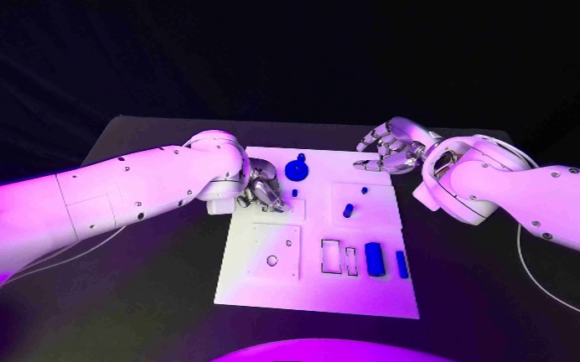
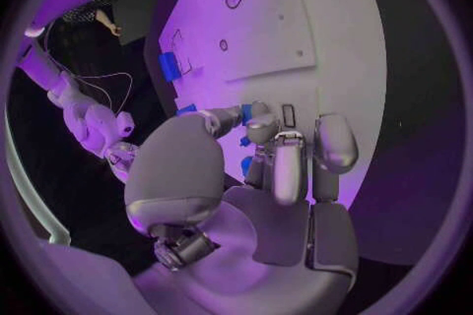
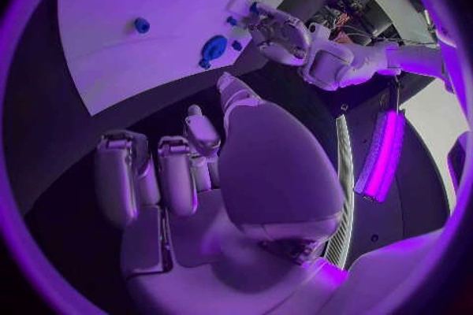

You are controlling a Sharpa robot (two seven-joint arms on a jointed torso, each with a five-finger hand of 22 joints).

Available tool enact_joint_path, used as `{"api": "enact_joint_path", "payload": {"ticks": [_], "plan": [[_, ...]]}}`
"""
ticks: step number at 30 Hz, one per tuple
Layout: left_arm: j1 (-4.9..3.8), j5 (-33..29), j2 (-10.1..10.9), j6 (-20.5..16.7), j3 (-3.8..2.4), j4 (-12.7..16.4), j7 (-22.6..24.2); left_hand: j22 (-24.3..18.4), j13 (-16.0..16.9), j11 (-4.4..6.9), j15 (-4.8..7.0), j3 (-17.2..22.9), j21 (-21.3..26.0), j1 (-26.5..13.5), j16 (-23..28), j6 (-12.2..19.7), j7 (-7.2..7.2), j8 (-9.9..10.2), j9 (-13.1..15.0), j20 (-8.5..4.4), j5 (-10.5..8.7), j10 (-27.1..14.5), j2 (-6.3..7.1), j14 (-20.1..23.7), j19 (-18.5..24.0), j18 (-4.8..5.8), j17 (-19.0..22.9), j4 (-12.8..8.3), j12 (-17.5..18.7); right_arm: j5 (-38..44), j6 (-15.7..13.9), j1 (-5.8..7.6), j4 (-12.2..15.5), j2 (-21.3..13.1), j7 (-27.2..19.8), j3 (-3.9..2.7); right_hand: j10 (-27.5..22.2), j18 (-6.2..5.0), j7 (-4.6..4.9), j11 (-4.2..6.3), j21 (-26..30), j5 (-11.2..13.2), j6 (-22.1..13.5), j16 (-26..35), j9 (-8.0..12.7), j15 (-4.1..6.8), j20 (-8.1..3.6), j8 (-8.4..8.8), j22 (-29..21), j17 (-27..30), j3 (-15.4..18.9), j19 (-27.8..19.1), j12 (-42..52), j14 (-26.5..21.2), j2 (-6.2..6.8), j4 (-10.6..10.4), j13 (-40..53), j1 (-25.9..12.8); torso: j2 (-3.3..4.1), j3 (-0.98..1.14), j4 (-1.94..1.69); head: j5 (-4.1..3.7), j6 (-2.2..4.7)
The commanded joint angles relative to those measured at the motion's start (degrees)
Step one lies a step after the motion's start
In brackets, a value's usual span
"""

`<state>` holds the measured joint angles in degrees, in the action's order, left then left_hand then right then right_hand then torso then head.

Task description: Assemble the parts on the task board

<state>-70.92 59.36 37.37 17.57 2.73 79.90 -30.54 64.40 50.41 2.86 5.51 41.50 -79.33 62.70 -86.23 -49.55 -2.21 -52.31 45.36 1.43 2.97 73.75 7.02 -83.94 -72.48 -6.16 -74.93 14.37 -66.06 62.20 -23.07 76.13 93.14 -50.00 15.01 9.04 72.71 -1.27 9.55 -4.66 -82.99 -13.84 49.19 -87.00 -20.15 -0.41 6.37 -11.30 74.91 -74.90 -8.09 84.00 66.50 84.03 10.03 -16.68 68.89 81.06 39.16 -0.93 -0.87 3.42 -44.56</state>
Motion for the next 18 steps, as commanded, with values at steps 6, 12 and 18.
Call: {"api": "enact_joint_path", "payload": {"ticks": [6, 12, 18], "plan": [[0.13, -0.38, -0.57, 2.44, 0.16, -0.59, -0.72, 0.13, 0.2, 0.12, 0.37, 8.3, -0.33, -0.74, -0.31, -1.98, 1.48, 0.33, 0.18, -0.23, 0.25, 0.36, -0.98, -4.22, -0.33, 0.83, -7.66, -7.82, 0.23, 0.74, 0.91, -0.04, 0.1, 0.01, -0.03, 0.0, -0.06, -0.43, -0.19, 0.2, 0.33, -0.13, 0.3, 0.19, 0.05, 0.2, -0.14, -0.24, 11.66, -9.05, -0.32, 2.46, 0.05, 4.43, -0.02, 0.09, -0.04, -0.68, 0.0, 0.0, -0.02, -0.1, -0.14], [0.1, -0.36, -0.72, 2.36, 0.12, -0.88, -0.74, 0.09, 0.21, 0.14, 0.38, 8.41, -0.28, -1.74, -0.35, -2.16, 1.52, 0.49, 0.36, -0.25, 0.26, 0.39, -2.0, -4.23, -0.3, 0.82, -7.72, -7.6, 0.26, 0.78, 0.95, -0.04, 0.15, -0.04, 0.0, 0.0, -0.06, -0.43, -0.19, 0.2, 0.33, -0.13, 0.3, 0.19, 0.05, 0.2, -0.14, -0.24, 11.66, -9.05, -0.32, 2.46, 0.05, 4.43, -0.02, 0.09, -0.04, -0.68, 0.0, -0.04, -0.01, -0.17, -0.1], [0.09, -0.28, -0.81, 2.07, 0.04, -1.06, -0.73, 0.13, 0.16, 0.15, 0.39, 8.51, -0.29, -2.3, -0.33, -2.22, 1.52, 0.59, 0.46, -0.26, 0.23, 0.37, -2.54, -4.22, -0.33, 0.83, -7.67, -7.52, 0.31, 0.82, 0.99, -0.04, 0.19, -0.07, 0.02, 0.0, -0.06, -0.43, -0.19, 0.2, 0.33, -0.13, 0.3, 0.19, 0.05, 0.2, -0.14, -0.24, 11.66, -9.05, -0.32, 2.46, 0.05, 4.43, -0.02, 0.09, -0.04, -0.68, -0.01, -0.04, -0.02, -0.21, -0.03]]}}
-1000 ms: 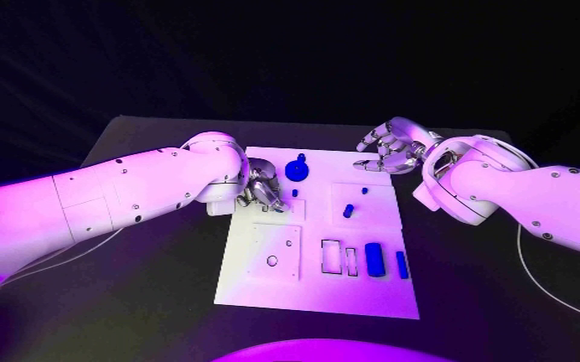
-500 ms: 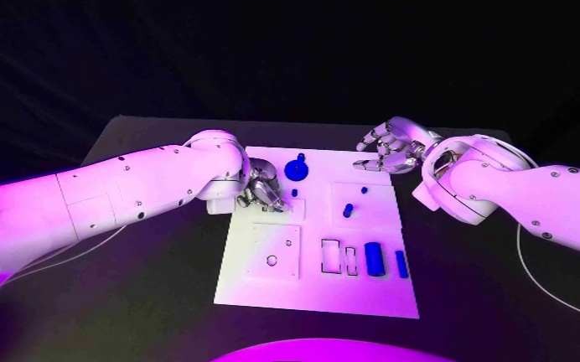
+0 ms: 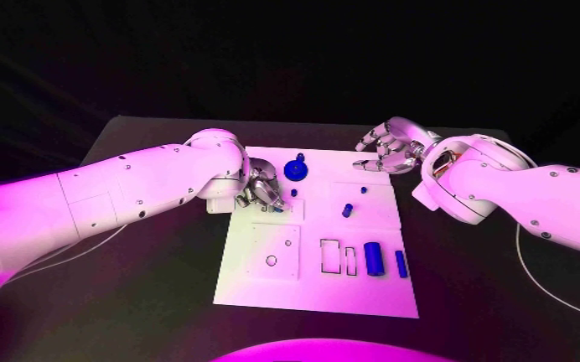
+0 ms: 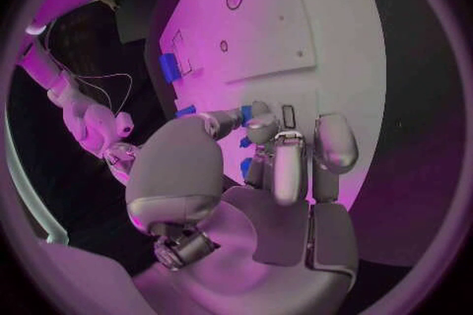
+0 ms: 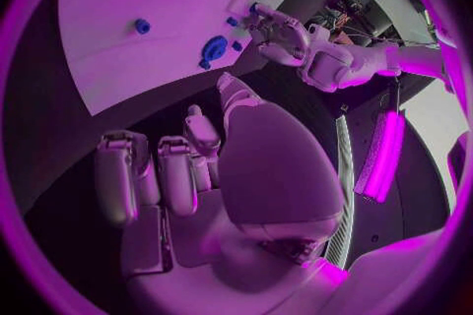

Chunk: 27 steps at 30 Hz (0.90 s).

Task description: Assemble the parts on the task board

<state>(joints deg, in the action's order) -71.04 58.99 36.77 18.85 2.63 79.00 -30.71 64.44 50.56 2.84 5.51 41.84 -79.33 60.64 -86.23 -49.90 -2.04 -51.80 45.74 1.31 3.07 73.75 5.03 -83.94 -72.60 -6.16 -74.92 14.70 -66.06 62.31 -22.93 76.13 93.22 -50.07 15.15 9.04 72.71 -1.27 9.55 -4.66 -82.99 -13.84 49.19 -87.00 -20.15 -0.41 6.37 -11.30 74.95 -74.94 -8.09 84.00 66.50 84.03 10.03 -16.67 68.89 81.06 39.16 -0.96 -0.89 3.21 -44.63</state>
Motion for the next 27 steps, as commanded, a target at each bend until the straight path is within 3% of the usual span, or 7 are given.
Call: {"api": "enact_joint_path", "payload": {"ticks": [1, 17, 24, 27], "plan": [[0.21, 0.1, -0.22, 0.74, 0.12, -0.19, -0.56, 0.06, -0.01, 0.16, 0.39, 8.22, -0.27, -0.45, -0.31, -1.89, 1.35, 0.11, 0.11, -0.14, 0.13, 0.35, -0.78, -4.21, -0.18, 0.82, -7.63, -7.83, 0.34, 0.71, 0.86, -0.03, 0.11, -0.01, -0.11, 0.0, -0.06, -0.43, -0.19, 0.2, 0.33, -0.13, 0.3, 0.19, 0.06, 0.2, -0.14, -0.25, 11.62, -9.01, -0.31, 2.46, 0.05, 4.43, -0.02, 0.09, -0.04, -0.68, -0.02, -0.02, -0.01, -0.02, 0.04], [0.21, -1.7, -0.26, 1.01, -0.08, -0.79, -0.6, 0.17, -0.1, 0.19, 0.41, 8.63, -0.3, -0.86, -0.26, -1.76, 1.37, 0.3, 0.29, -0.14, 0.14, 0.22, -1.49, -4.17, -0.26, 0.85, -7.51, -8.29, 0.44, 0.9, 1.19, -0.03, 0.02, -0.02, -0.09, 0.0, -0.05, -0.44, -0.21, 0.22, 0.36, -0.18, 0.29, 0.22, 0.09, 0.22, -0.16, -0.34, 11.62, -8.97, -0.47, 2.46, 0.07, 4.42, 0.0, 0.14, -0.03, -0.63, -0.03, -0.07, -0.04, -0.03, 0.02], [0.17, -2.03, -0.32, 1.12, -0.11, -1.32, -0.63, 0.24, 0.03, 0.16, 0.4, 9.35, -0.32, -1.4, -0.3, -1.74, 1.33, 0.43, 0.54, -0.15, 0.13, 0.2, -2.5, -4.19, -0.29, 0.85, -7.59, -8.96, 0.38, 0.97, 1.33, -0.03, 0.01, -0.02, -0.1, 0.01, -0.09, -0.45, -0.22, 0.23, 0.42, -0.18, 0.28, 0.24, 0.1, 0.23, -0.17, -0.38, 11.59, -8.93, -0.52, 2.43, 0.03, 4.41, 0.04, 0.17, -0.07, -0.58, -0.04, -0.03, -0.04, -0.04, 0.02], [0.14, -2.14, -0.41, 1.21, -0.12, -1.52, -0.63, 0.31, 0.5, 0.19, 0.42, 10.59, -0.34, -2.86, -0.53, -1.85, 1.36, 0.57, 0.94, -0.18, 0.15, 0.39, -3.1, -4.31, -0.31, 0.85, -8.04, -10.43, 0.07, 1.03, 1.39, -0.03, 0.02, -0.02, -0.1, 0.01, -0.09, -0.45, -0.22, 0.23, 0.42, -0.18, 0.28, 0.24, 0.1, 0.23, -0.17, -0.38, 11.59, -8.93, -0.52, 2.43, 0.03, 4.41, 0.04, 0.17, -0.07, -0.58, -0.03, -0.04, -0.03, -0.05, 0.01]]}}
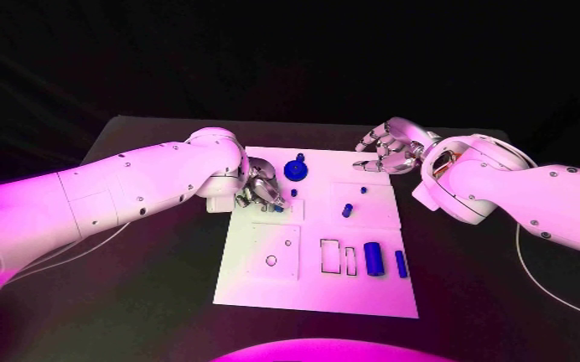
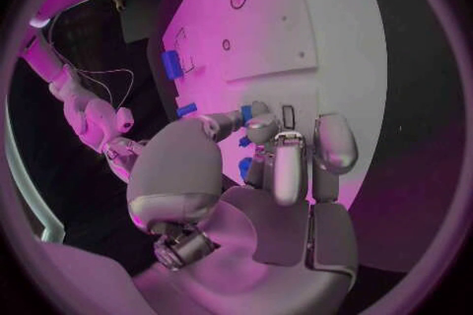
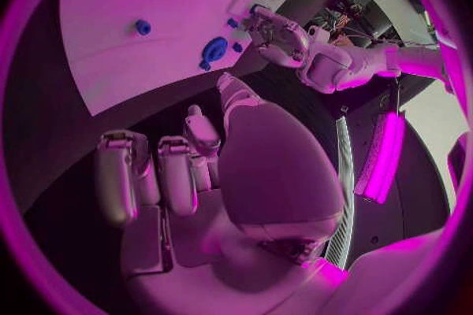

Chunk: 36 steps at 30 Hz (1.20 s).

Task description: Assemble the parts on the task board

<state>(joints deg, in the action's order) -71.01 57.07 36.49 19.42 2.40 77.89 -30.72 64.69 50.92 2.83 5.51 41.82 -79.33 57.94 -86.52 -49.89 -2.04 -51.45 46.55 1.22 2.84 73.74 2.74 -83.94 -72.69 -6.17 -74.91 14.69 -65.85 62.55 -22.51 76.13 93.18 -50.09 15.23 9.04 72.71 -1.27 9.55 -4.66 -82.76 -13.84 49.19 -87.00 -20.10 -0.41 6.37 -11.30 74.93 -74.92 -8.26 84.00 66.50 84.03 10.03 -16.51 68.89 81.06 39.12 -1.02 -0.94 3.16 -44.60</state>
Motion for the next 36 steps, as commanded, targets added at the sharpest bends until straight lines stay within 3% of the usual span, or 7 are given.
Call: {"api": "enact_joint_path", "payload": {"ticks": [1, 24, 30, 36], "plan": [[0.11, -0.24, -0.17, 0.67, 0.11, -0.46, -0.62, 0.13, 0.26, 0.21, 0.42, 11.35, -0.37, -1.28, -0.32, -1.95, 1.37, 0.33, 0.39, -0.12, 0.39, 0.45, -0.88, -4.35, -0.25, 0.86, -8.19, -11.45, -0.2, 0.81, 0.99, -0.03, 0.07, 0.0, -0.18, 0.0, -0.09, -0.45, -0.22, 0.23, 0.19, -0.18, 0.28, 0.24, 0.05, 0.23, -0.17, -0.38, 11.62, -8.95, -0.36, 2.43, 0.03, 4.41, 0.04, 0.0, -0.07, -0.58, 0.01, 0.02, 0.01, -0.01, -0.04], [-0.13, 1.36, -0.74, 1.81, 0.14, -0.88, -0.71, 0.35, 0.59, 0.28, 0.46, 12.26, -0.45, -2.84, -0.58, -2.29, 1.46, 0.54, 0.83, -0.22, 0.41, 0.72, -0.58, -4.47, -0.34, 0.89, -8.69, -13.55, -0.41, 1.28, 1.42, -0.04, 0.07, 0.04, -0.2, 0.03, -0.07, -0.45, -0.22, 0.23, 0.19, -0.18, 0.27, 0.24, 0.06, 0.23, -0.17, -0.4, 11.62, -8.95, -0.39, 2.43, 0.05, 4.41, 0.07, 0.02, -0.06, -0.55, 0.0, 0.01, 0.03, -0.07, -0.24], [-0.13, 1.58, -0.56, 1.83, 0.14, -0.51, -0.69, 0.4, 0.59, 0.2, 0.39, 8.61, -0.37, -4.9, -0.68, -2.75, 1.46, 0.92, 1.31, -0.16, 0.28, 0.9, 1.37, -4.49, -0.29, 0.92, -8.88, -13.07, -0.34, 1.29, 1.45, -0.05, 0.09, 0.04, -0.24, 0.04, -0.17, -0.48, -0.23, 0.24, 0.35, -0.17, 0.26, 0.28, 0.08, 0.24, -0.18, -0.46, 11.55, -8.88, -0.47, 2.36, -0.06, 4.39, 0.14, 0.03, -0.17, -0.48, 0.01, 0.03, 0.0, -0.12, -0.24], [-0.12, 1.86, -0.32, 1.7, 0.14, -0.26, -0.63, 0.45, 0.64, 0.31, 0.47, 0.98, -0.24, -7.32, -0.7, -3.42, 1.63, 1.73, 1.79, -0.24, 0.23, 0.9, 4.13, -4.48, -0.33, 0.92, -8.91, -9.47, -0.22, 1.29, 1.38, -0.07, 0.06, 0.03, -0.31, 0.05, -0.21, -0.49, -0.22, 0.24, 0.38, -0.15, 0.25, 0.28, 0.08, 0.24, -0.18, -0.47, 11.54, -8.88, -0.47, 2.35, -0.11, 4.39, 0.16, 0.02, -0.21, -0.5, -0.01, -0.01, -0.01, -0.02, -0.28]]}}
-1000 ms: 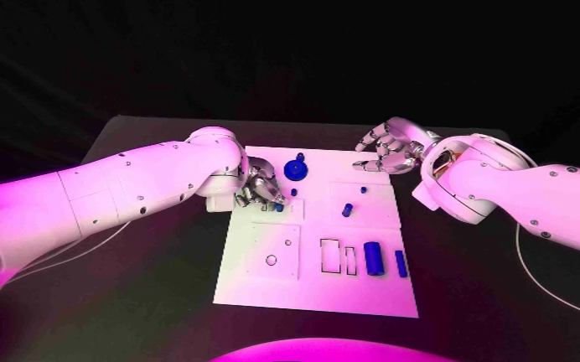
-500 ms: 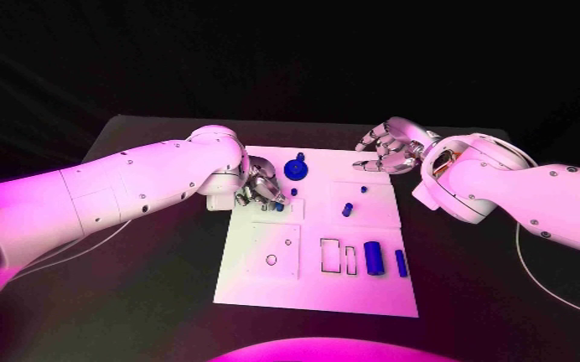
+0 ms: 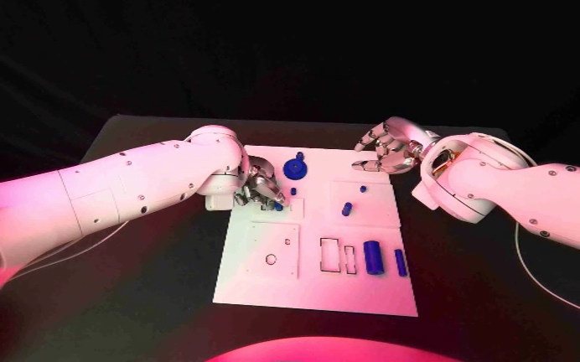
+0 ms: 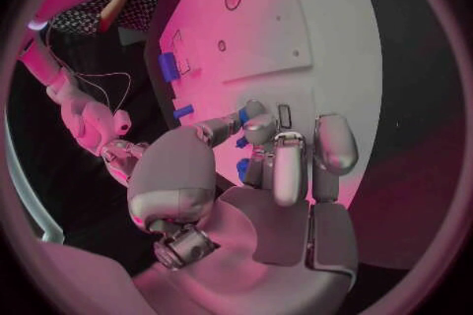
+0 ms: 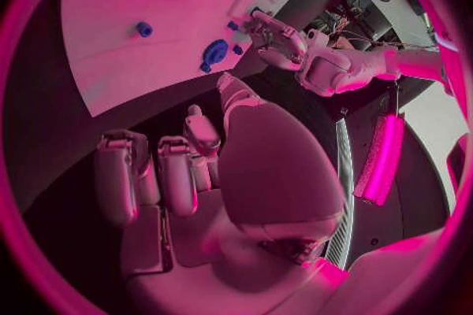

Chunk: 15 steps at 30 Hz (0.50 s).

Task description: Assemble the parts on the task board

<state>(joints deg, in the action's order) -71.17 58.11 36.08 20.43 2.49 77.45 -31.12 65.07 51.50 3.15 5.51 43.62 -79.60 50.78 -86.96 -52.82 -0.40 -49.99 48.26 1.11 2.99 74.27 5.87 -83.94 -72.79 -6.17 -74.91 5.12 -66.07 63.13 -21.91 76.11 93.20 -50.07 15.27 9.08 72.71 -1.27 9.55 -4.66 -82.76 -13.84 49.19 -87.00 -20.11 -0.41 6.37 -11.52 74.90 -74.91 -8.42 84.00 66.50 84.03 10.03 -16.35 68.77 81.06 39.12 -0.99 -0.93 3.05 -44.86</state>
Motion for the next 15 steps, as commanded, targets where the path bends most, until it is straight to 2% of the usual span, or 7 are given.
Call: {"api": "enact_joint_path", "payload": {"ticks": [1, 7, 15], "plan": [[0.03, 0.85, 0.11, 0.67, 0.05, 0.2, -0.23, 0.01, 0.07, 0.0, 0.5, -1.73, 0.07, -0.19, -0.24, -0.59, 0.03, 0.37, 0.15, -0.14, 0.08, 0.37, 1.13, -4.48, -0.2, 0.91, -8.89, 0.58, 0.01, 0.71, 0.76, -0.05, 0.03, 0.02, -0.36, 0.01, -0.21, -0.49, -0.22, 0.24, 0.38, -0.15, 0.25, 0.28, 0.09, 0.24, -0.18, -0.24, 11.56, -8.9, -0.31, 2.35, -0.11, 4.39, 0.16, -0.14, -0.09, -0.5, -0.03, -0.06, -0.04, 0.08, -0.03], [0.04, 1.06, 0.23, 0.28, 0.04, 0.27, -0.14, 0.13, 0.3, 0.04, 0.52, -6.53, 0.11, -0.69, -0.27, -1.0, 0.02, 0.93, 0.46, -0.2, 0.1, 0.45, 2.02, -4.49, -0.3, 0.93, -8.94, 3.76, -0.07, 0.71, 0.65, -0.09, -0.02, 0.05, -0.43, 0.02, -0.21, -0.49, -0.22, 0.23, 0.4, -0.08, 0.24, 0.29, 0.1, 0.24, -0.18, -0.25, 11.56, -8.89, -0.29, 2.34, -0.11, 4.39, 0.21, -0.17, -0.09, -0.55, -0.02, -0.05, 0.01, 0.11, 0.03], [0.05, 1.4, 0.69, -0.31, -0.02, 0.7, -0.01, 0.14, 0.52, 0.07, 0.54, -9.29, 0.16, -0.5, -0.31, -1.19, 0.04, 1.27, 0.71, -0.22, 0.11, 0.54, 2.21, -4.51, -0.32, 0.92, -9.02, 5.98, -0.17, 0.71, 0.54, -0.14, -0.1, 0.05, -0.49, 0.02, -0.21, -0.48, -0.21, 0.23, 0.37, -0.06, 0.23, 0.29, 0.1, 0.24, -0.18, -0.25, 11.57, -8.9, -0.28, 2.36, -0.1, 4.39, 0.23, -0.18, -0.08, -0.58, -0.02, -0.03, -0.01, 0.13, 0.2]]}}
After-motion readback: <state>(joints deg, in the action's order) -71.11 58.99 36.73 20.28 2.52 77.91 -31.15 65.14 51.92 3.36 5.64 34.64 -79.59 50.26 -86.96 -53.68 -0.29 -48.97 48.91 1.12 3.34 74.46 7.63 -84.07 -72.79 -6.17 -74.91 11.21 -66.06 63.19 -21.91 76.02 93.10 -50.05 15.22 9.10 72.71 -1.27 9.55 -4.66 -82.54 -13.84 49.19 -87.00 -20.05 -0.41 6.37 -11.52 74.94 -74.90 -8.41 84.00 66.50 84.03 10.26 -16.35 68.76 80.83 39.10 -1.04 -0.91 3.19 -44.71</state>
